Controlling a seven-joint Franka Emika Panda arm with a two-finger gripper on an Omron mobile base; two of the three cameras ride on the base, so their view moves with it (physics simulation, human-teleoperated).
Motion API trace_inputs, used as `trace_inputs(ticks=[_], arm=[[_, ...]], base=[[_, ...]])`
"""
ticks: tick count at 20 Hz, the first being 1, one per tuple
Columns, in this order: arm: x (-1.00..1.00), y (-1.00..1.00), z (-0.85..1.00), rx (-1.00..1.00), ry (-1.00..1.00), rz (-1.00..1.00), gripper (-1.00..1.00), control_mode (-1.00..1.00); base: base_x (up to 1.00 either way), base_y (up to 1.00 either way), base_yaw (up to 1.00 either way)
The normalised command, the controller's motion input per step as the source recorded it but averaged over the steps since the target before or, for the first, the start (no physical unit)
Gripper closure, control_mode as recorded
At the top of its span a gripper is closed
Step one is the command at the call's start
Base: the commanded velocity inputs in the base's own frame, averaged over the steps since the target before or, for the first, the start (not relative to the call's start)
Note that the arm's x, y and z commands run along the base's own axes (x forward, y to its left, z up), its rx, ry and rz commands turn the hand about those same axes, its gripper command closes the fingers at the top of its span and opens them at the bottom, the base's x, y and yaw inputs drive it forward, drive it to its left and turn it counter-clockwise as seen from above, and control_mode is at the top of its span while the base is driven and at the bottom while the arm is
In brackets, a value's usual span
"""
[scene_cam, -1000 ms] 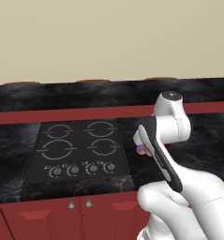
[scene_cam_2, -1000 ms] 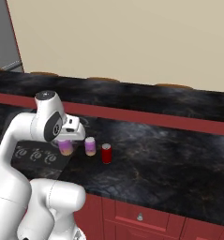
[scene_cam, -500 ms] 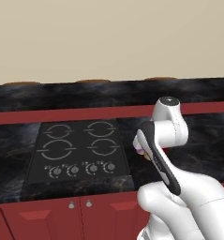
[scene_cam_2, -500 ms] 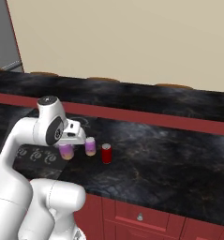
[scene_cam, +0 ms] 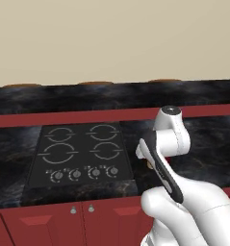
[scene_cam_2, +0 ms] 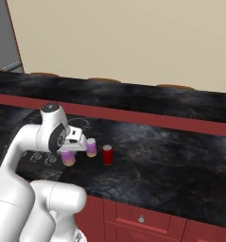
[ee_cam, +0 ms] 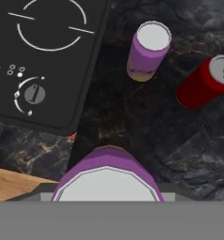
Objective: Four empty soda cans are scattered around the kitchen. Gather all the cans and cluster them next to the stove for recycling.
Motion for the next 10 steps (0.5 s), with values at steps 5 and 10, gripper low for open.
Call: trace_inputs(ticks=[5,10], arm=[[0.21,0.00,-0.26,0.00,0.02,0.00,1.00,-1.00],[0.21,0.00,-0.18,0.00,0.03,0.00,1.00,-1.00]], base=[[0.00,0.00,0.00],[0.00,0.00,0.00]])
